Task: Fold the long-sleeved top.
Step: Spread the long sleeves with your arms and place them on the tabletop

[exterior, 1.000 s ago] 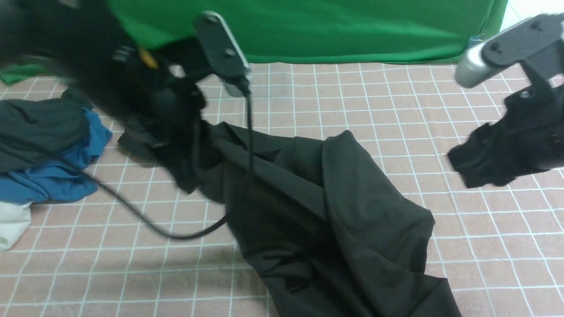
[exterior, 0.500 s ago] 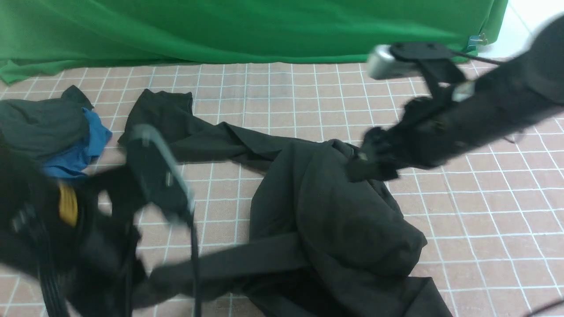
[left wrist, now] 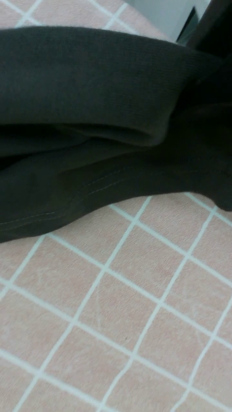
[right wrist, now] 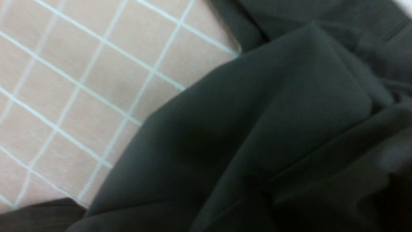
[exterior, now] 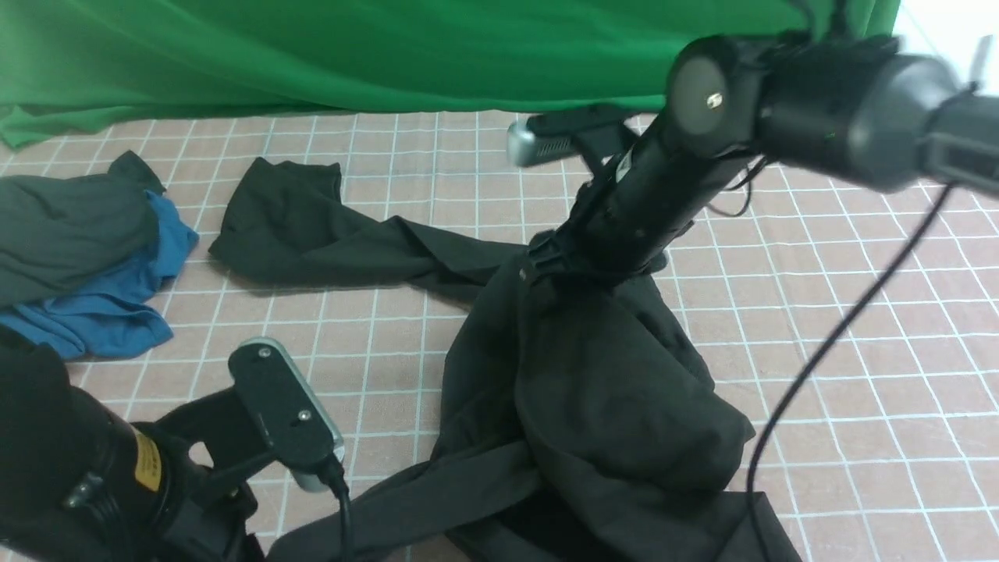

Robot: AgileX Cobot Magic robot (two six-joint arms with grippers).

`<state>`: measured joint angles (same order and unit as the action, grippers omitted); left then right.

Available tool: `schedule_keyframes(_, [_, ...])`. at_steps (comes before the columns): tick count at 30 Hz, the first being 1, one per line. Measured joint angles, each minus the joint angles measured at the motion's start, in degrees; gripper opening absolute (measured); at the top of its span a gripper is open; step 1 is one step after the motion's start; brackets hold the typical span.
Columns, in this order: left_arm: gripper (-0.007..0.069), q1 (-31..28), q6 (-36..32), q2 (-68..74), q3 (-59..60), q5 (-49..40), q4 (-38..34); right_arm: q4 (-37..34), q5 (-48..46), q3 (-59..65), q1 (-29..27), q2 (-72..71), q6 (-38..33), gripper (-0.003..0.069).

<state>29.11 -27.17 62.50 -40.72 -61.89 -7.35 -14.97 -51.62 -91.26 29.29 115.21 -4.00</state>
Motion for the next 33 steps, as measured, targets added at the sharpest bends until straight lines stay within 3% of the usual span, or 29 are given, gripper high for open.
schedule_keyframes(4, [0.0032, 0.0, 2.26, 0.0, -0.25, 2.54, 1.69, 0.13, 0.01, -1.01, -0.05, 0.89, -3.25, 0.0146])
schedule_keyframes(6, [0.0032, 0.0, 4.11, 0.0, -1.61, 2.64, 3.7, 0.13, -0.4, -2.39, -0.49, 0.83, -5.34, 0.0065])
schedule_keyframes(14, [0.0032, -2.12, 10.03, 0.26, -16.98, 2.69, 18.74, -0.07, -1.45, -17.15, -5.62, -1.05, -6.51, 0.0055])
schedule_keyframes(16, [0.0032, -7.83, 8.65, 1.51, -28.34, 2.54, 22.54, -0.31, -3.75, -26.66, -9.49, -2.6, -6.51, 0.0055])
schedule_keyframes(19, [0.0032, -12.05, 5.97, 3.14, -37.55, 2.25, 23.55, -0.35, -5.57, -32.63, -12.33, -4.09, -6.51, 0.0055])
schedule_keyframes(21, [0.0032, -16.59, 3.67, 6.51, -53.7, -0.11, 23.96, -0.86, -8.9, -39.71, -16.62, -7.02, -6.51, 0.0055])
schedule_keyframes(25, [0.0032, -15.55, -1.22, 9.58, -70.52, -4.47, 22.24, -3.94, -15.18, -44.3, -21.4, -12.54, -6.62, 0.0055])
schedule_keyframes(29, [0.0032, -10.85, -1.97, 7.88, -72.51, -5.99, 19.49, -4.56, -17.75, -41.62, -24.42, -16.91, -7.85, 0.0055])
schedule_keyframes(33, [0.0032, -9.02, -0.08, 4.09, -58.66, -6.43, 17.81, -3.3, -18.24, -28.79, -25.3, -22.33, -8.27, 0.0055])
